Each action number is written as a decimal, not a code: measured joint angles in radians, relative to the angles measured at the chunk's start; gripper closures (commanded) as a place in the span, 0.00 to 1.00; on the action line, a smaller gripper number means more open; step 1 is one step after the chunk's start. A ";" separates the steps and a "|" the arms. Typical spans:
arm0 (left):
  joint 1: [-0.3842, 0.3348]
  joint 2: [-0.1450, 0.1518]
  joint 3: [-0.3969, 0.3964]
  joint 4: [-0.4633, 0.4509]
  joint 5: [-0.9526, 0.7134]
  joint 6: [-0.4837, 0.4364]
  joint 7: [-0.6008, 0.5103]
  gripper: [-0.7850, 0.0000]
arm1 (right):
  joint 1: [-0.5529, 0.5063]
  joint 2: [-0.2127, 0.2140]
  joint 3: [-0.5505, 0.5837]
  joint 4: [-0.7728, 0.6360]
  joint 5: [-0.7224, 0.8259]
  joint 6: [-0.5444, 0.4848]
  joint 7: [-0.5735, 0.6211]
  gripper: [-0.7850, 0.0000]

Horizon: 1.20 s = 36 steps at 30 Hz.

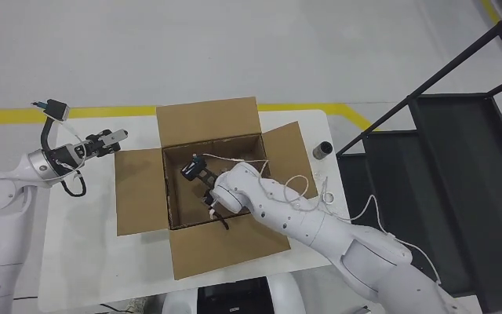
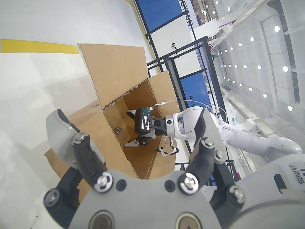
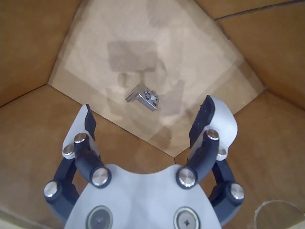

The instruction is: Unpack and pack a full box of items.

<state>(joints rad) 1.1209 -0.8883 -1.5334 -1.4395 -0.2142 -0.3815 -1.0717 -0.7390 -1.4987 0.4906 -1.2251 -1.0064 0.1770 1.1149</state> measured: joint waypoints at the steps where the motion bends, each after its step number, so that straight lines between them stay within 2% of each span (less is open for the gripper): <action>1: 0.000 0.000 0.000 0.000 0.000 0.000 0.000 0.00 | 0.008 -0.009 -0.006 0.022 0.006 0.004 0.005 0.00; 3: 0.000 0.000 0.000 0.000 0.000 0.000 0.000 0.00 | 0.024 -0.027 -0.011 0.070 0.026 0.011 0.004 0.05; 5: 0.000 0.000 0.000 0.000 0.000 0.000 0.000 0.00 | 0.035 -0.040 -0.013 0.106 0.045 0.010 -0.002 0.18; 7: 0.000 0.000 0.000 0.000 0.000 0.000 0.000 0.00 | 0.045 -0.054 -0.015 0.143 0.065 -0.001 -0.006 0.23; 9: 0.000 0.000 0.000 0.000 0.000 0.000 0.000 0.00 | 0.054 -0.067 -0.018 0.176 0.084 -0.022 -0.005 0.49; 11: 0.000 0.000 0.000 0.000 0.000 0.000 0.000 0.00 | 0.060 -0.077 -0.022 0.201 0.095 -0.036 -0.005 0.59; 13: 0.000 0.000 0.000 0.000 0.000 0.000 0.000 0.00 | 0.067 -0.088 -0.025 0.229 0.104 -0.044 -0.008 0.80; 14: 0.000 0.000 0.000 0.000 0.000 0.000 0.000 0.00 | 0.070 -0.093 -0.025 0.240 0.108 -0.045 -0.010 0.95; 15: 0.000 0.000 0.000 0.000 0.000 0.000 0.000 0.00 | 0.073 -0.098 -0.025 0.253 0.112 -0.046 -0.013 1.00; 21: 0.000 0.000 0.000 0.000 0.000 0.000 0.000 0.00 | 0.085 -0.116 -0.016 0.294 0.117 -0.041 -0.022 1.00; 26: 0.000 0.000 0.000 0.000 0.000 0.000 0.000 0.00 | 0.082 -0.109 0.020 0.276 0.114 -0.026 -0.030 1.00; 32: 0.000 0.000 0.000 0.000 0.000 0.000 0.000 0.00 | 0.037 -0.068 0.113 0.170 0.101 -0.012 -0.044 1.00; 36: 0.000 0.000 0.000 0.000 0.000 0.000 0.000 0.00 | -0.045 -0.016 0.222 -0.001 0.068 0.000 -0.046 1.00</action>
<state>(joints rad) 1.1209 -0.8883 -1.5334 -1.4395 -0.2142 -0.3815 -1.0717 -0.7839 -1.5152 0.7123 -1.2264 -0.9389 0.1774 1.0690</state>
